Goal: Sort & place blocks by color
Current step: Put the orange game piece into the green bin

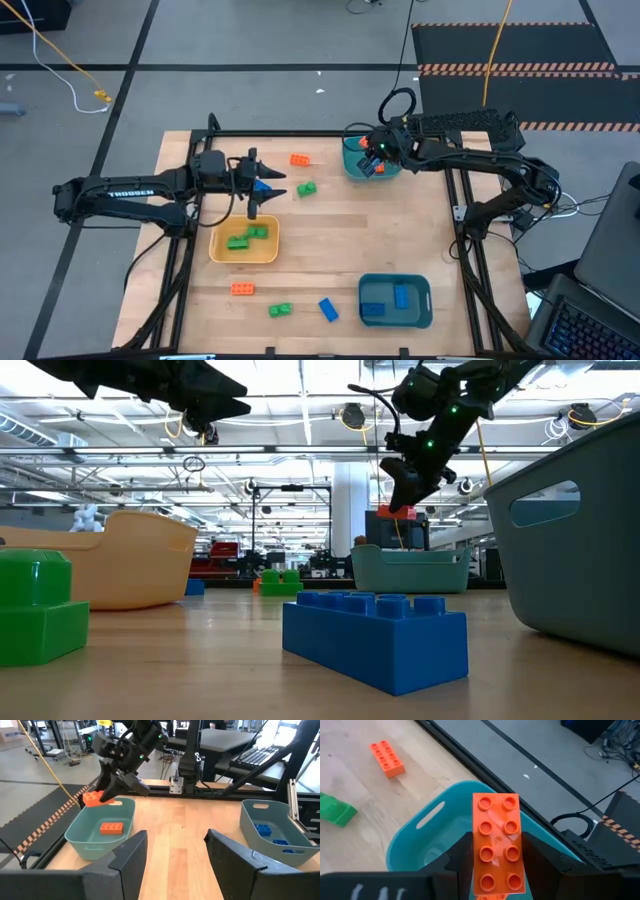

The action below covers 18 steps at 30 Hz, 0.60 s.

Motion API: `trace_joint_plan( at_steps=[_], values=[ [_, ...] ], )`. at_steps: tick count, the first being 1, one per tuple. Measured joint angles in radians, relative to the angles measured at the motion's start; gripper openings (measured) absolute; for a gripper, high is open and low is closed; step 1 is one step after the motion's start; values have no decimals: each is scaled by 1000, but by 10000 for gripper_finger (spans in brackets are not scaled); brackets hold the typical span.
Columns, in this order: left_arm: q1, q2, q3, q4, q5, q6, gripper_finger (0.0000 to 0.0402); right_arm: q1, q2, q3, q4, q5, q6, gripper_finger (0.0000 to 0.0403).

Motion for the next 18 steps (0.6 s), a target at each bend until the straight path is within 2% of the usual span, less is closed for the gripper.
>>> trace_joint_plan(
  at_steps=[11,18],
  values=[
    [0,0,0,-9,0,11,205,22,0,-28,37,-1,32,131],
    [0,0,0,-8,-30,55,205,58,0,-103,181,-2,25,131]
  ],
)
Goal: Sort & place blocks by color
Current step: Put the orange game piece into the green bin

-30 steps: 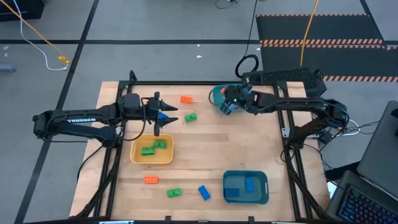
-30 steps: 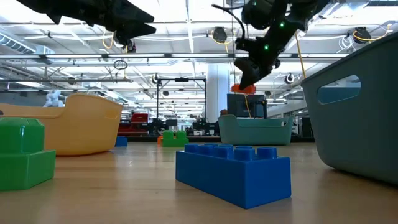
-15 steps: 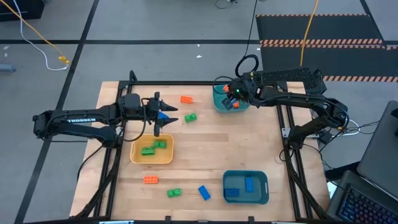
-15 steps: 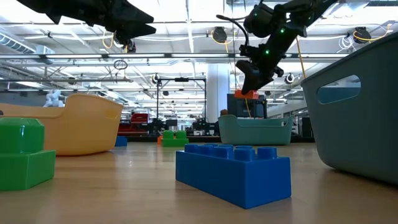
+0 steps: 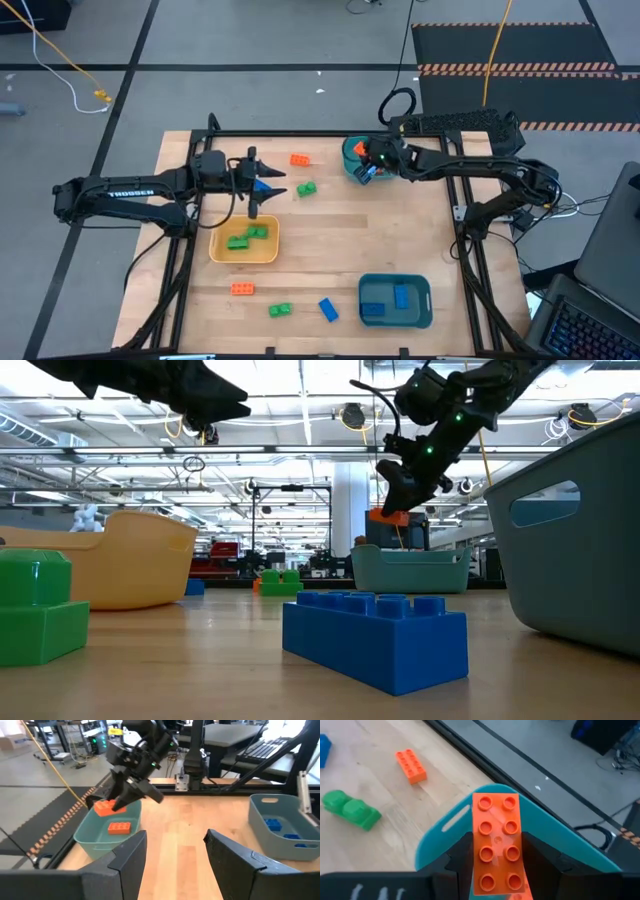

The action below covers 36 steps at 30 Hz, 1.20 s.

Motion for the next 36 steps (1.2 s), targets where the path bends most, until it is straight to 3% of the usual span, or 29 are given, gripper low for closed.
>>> trace_joint_plan(
  at_steps=[11,31,36],
  values=[
    [0,0,0,17,-4,96,205,-16,11,-11,33,6,-57,131],
    [0,0,-1,-13,-4,39,205,-37,63,-11,65,-47,-50,131],
    [0,0,-1,-15,-4,35,205,-36,63,-11,66,-17,-60,157]
  ],
)
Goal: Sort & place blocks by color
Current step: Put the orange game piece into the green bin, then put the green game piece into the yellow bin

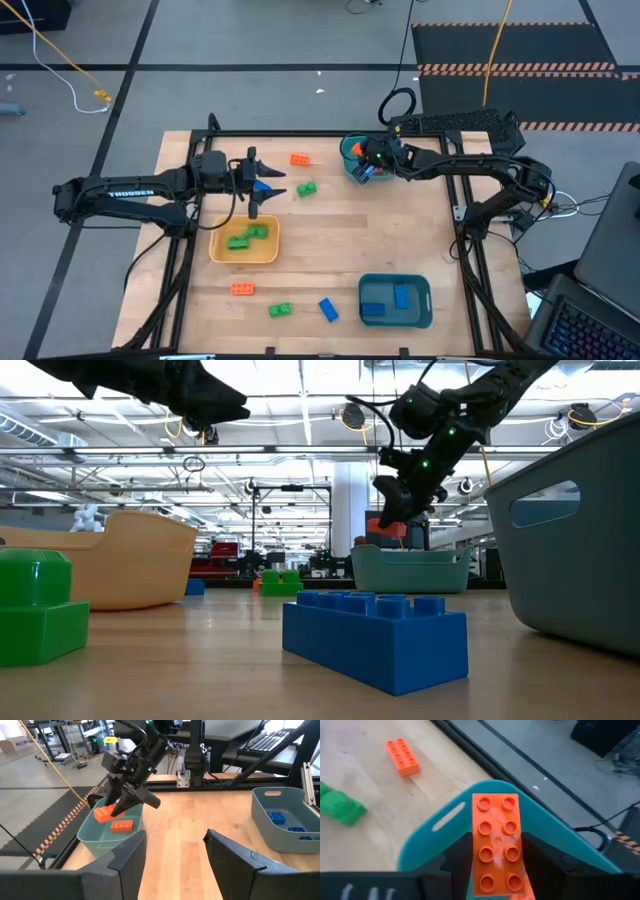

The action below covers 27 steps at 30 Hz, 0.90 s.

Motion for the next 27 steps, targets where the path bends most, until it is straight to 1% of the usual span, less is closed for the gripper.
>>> trace_joint_plan(
  at_steps=[5,10,14,19,21,25,27],
  values=[
    [0,0,0,-13,0,-11,205,6,0,0,-12,47,-8,222],
    [0,0,0,-17,0,-20,205,8,0,0,-12,48,-8,271],
    [0,0,0,-18,0,-21,205,8,0,0,-1,48,-11,288],
    [0,0,0,-30,0,-22,205,18,0,0,55,44,-39,292],
    [0,0,0,-35,0,-23,205,40,0,0,113,0,-69,292],
    [0,0,0,-51,0,-26,205,97,0,0,249,-154,-137,292],
    [0,0,0,-52,0,-27,205,124,0,0,311,-193,-171,292]
  ],
)
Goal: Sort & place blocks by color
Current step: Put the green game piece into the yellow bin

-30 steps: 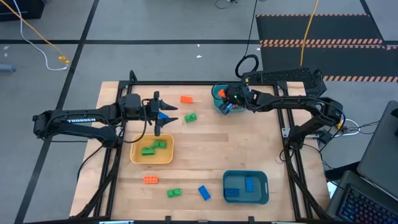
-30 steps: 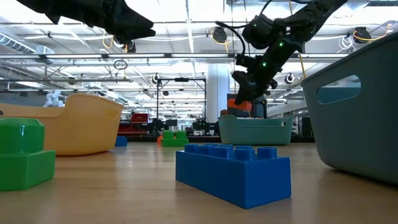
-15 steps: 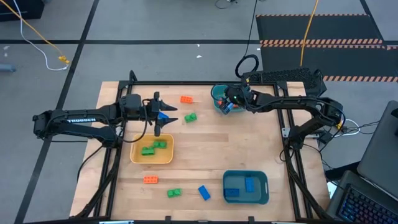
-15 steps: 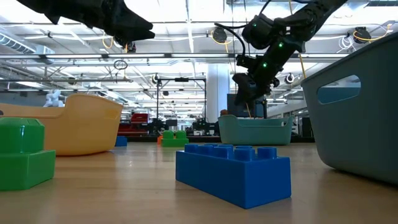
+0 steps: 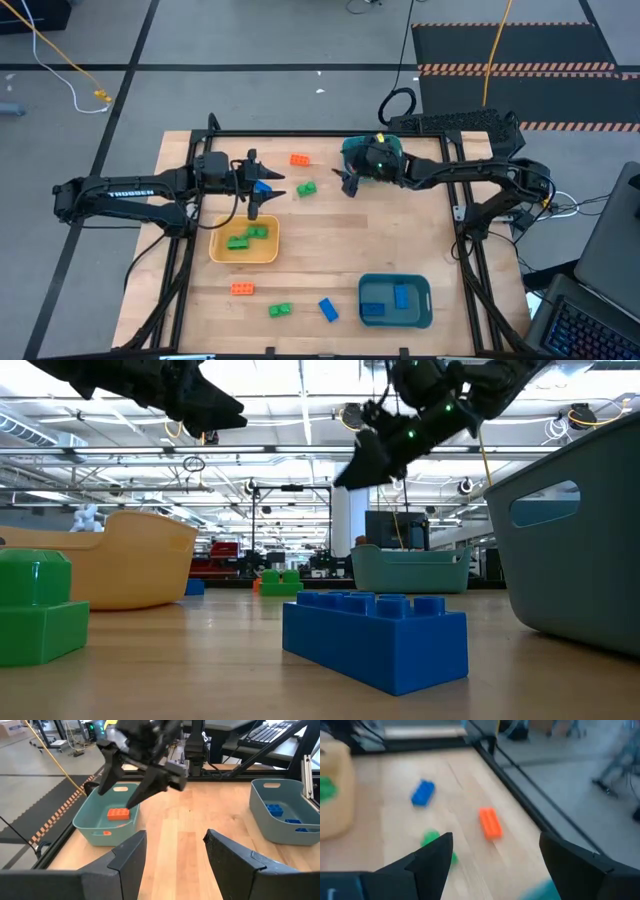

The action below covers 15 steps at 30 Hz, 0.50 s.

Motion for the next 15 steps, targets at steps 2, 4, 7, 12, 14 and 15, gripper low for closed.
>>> trace_joint_plan(
  at_steps=[2,4,7,12,14,15],
  values=[
    [0,0,0,0,0,-1,205,23,0,0,56,1,-16,292],
    [0,0,0,0,-3,-1,205,41,10,0,99,1,-32,292],
    [0,0,0,0,-39,-12,205,55,46,1,120,-35,-35,287],
    [-4,0,0,7,-47,-34,205,73,132,3,177,-78,-31,275],
    [-6,0,0,14,-47,-34,205,81,166,19,178,-78,-35,271],
    [-6,0,0,21,-47,-34,205,86,182,32,179,-79,-36,270]
  ],
)
